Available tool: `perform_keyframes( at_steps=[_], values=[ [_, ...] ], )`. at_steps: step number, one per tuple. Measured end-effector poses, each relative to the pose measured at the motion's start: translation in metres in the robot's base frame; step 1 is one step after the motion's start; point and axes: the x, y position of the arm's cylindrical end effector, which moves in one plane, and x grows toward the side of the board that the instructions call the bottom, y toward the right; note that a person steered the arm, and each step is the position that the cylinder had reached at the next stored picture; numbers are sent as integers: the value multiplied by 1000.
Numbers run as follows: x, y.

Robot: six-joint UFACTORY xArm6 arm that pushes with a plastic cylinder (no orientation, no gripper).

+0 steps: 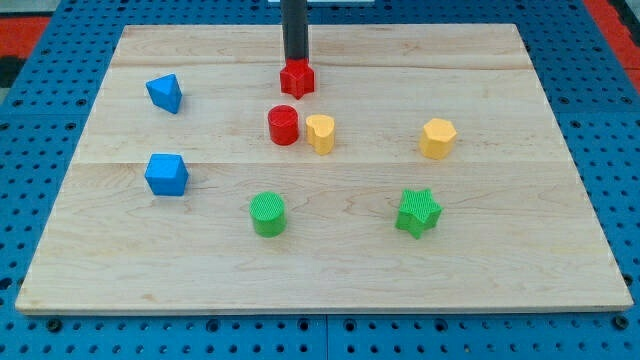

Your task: Push red star closer to yellow heart

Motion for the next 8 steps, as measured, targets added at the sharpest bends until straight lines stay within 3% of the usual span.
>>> perform_keyframes(
  at_steps=[1, 3, 4, 5, 7, 8],
  values=[
    [8, -1],
    [17, -67],
    [49, -52],
    [53, -35],
    [10, -56],
    [10, -25]
  ],
)
